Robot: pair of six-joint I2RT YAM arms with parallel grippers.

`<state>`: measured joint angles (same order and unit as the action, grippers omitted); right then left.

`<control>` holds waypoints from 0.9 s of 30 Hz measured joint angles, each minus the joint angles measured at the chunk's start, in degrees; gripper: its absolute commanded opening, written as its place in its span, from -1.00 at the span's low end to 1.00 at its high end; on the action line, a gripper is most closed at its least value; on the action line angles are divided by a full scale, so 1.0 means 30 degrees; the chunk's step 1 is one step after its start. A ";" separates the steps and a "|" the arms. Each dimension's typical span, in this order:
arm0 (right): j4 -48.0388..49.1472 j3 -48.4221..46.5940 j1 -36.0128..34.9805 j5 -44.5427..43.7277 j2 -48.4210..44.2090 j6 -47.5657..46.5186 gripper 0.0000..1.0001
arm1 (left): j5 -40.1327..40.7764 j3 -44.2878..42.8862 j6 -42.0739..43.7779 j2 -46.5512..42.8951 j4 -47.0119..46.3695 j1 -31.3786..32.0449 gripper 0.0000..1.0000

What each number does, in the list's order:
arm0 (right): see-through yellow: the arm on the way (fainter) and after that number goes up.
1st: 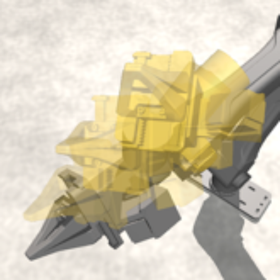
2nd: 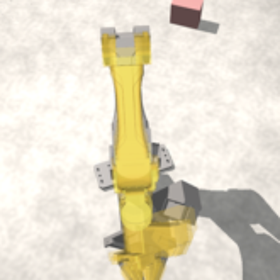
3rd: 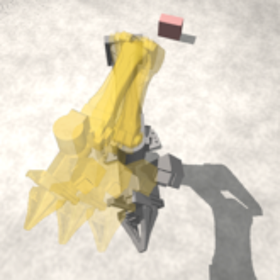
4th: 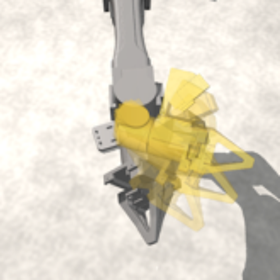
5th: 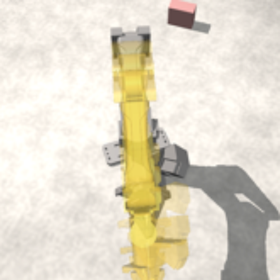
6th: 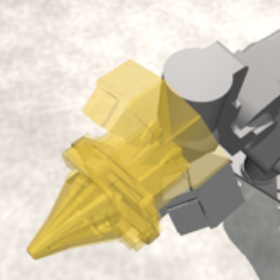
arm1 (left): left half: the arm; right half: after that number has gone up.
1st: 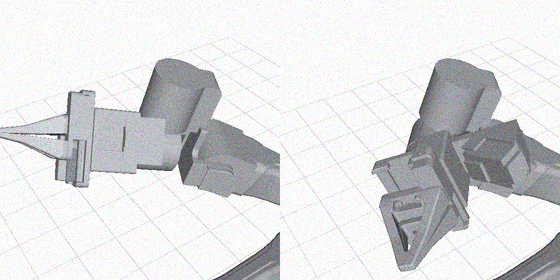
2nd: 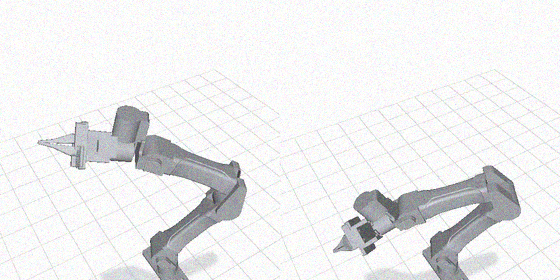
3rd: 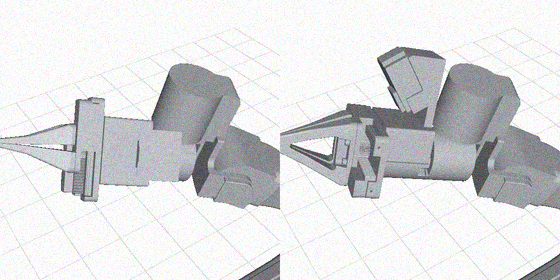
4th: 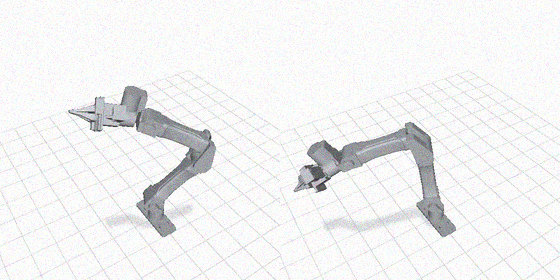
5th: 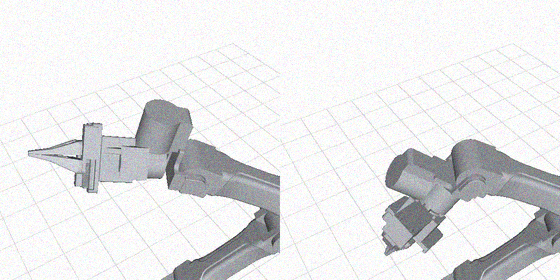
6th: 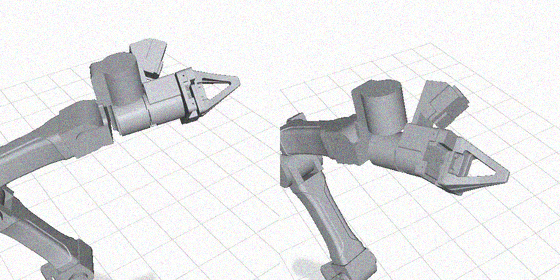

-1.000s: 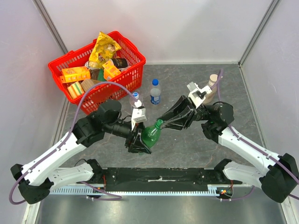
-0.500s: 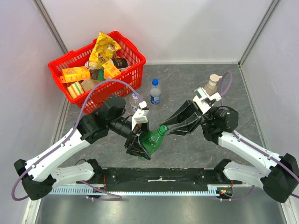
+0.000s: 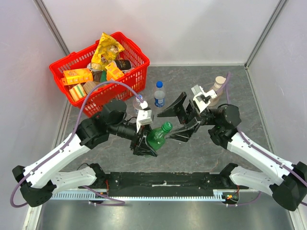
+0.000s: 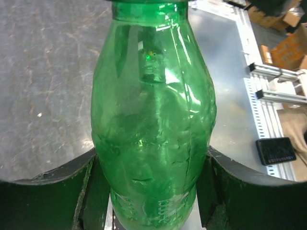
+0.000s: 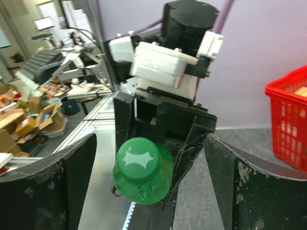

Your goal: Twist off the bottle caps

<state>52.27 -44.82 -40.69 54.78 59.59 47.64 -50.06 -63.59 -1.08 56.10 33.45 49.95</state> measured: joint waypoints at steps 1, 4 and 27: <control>-0.1209 -0.0175 0.0000 -0.0415 -0.0160 -0.0627 0.96 | 0.0452 0.0015 0.0146 0.0000 0.0175 0.0000 -0.10; -0.3891 -0.0612 0.0007 -0.1523 -0.0670 -0.2120 0.96 | 0.1647 0.0160 0.0525 0.0000 0.0605 0.0000 -0.10; -1.2932 -0.1464 -0.0007 -1.1832 0.0670 -0.1829 0.94 | 1.5293 0.3089 0.0940 -0.0809 0.1377 0.0000 -0.13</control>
<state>13.47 -49.21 -40.71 19.29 61.60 42.15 -4.19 -54.33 1.74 53.67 37.58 49.95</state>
